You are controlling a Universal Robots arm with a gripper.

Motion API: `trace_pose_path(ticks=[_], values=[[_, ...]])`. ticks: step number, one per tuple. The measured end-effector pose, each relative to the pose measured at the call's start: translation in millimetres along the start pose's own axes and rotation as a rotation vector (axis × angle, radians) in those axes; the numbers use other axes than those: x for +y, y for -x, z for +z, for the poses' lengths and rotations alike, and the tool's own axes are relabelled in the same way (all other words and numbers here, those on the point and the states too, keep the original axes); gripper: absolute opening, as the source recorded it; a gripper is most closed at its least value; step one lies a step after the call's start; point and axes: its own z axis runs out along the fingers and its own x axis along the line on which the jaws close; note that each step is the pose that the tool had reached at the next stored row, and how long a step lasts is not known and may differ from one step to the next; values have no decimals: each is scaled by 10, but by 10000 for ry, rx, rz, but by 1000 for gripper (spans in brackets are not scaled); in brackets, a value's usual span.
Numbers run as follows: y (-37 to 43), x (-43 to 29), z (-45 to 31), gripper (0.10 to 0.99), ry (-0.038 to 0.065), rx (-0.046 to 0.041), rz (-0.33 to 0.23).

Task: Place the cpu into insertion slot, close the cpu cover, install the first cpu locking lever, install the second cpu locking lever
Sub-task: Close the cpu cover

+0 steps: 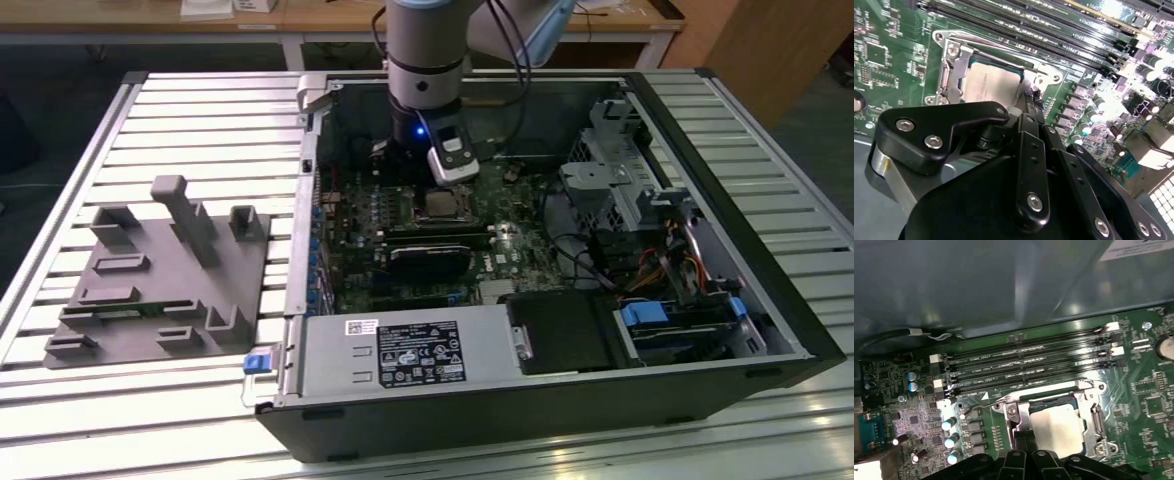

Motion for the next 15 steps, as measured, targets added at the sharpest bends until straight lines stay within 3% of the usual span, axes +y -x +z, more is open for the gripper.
trace_pose_path(ticks=[6, 15], values=[[-8, -4, 56, 106, 2, -1, 0], [1, -3, 64, 106, 4, -1, -1]])
